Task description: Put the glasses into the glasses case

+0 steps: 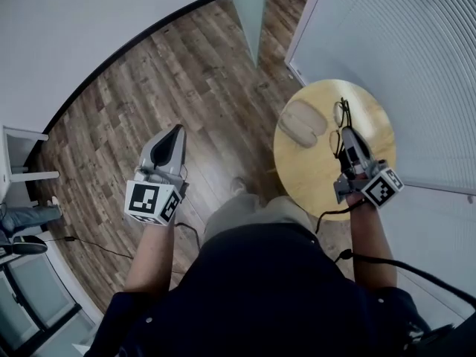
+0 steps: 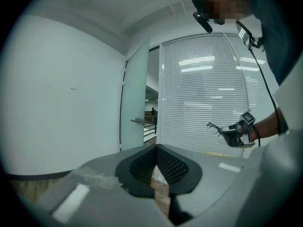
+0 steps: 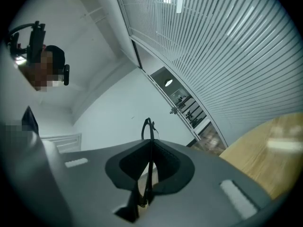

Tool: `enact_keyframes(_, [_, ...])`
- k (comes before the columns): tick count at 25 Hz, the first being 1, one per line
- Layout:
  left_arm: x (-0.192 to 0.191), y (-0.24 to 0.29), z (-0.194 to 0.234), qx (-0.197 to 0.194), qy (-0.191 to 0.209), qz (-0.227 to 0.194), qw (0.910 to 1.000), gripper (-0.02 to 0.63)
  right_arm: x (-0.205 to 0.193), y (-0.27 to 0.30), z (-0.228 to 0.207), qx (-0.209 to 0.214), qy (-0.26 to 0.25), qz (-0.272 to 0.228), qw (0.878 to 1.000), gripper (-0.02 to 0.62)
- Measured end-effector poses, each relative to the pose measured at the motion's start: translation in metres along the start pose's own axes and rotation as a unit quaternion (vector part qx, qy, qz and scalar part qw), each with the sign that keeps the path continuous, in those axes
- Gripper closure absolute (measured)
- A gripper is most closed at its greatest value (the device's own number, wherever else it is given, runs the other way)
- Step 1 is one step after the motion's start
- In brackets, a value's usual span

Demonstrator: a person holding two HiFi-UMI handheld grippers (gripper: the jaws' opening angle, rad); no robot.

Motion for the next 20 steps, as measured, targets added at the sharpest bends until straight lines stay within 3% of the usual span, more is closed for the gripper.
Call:
enact_keyframes(10, [0.001,0.091,-0.017,-0.06,0.005,0.006,0.9982,0.601,0.006,0.01,-0.046,-0.032,-0.009,0.005,0.999,0.569])
enact_keyframes(20, [0.004,0.102,-0.019,-0.069,0.007,0.005,0.9976,0.601,0.005,0.015,-0.052,-0.035,-0.04,0.019,0.998,0.569])
Point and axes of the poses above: the fingertips, and each gripper's own axes: y forward along the fingers, z to its left, x out of its top, the point moved 7 cm from there along -y, backward along the fingers, and after that the axes turned 3 degrees about x, right-handed, at the moved point
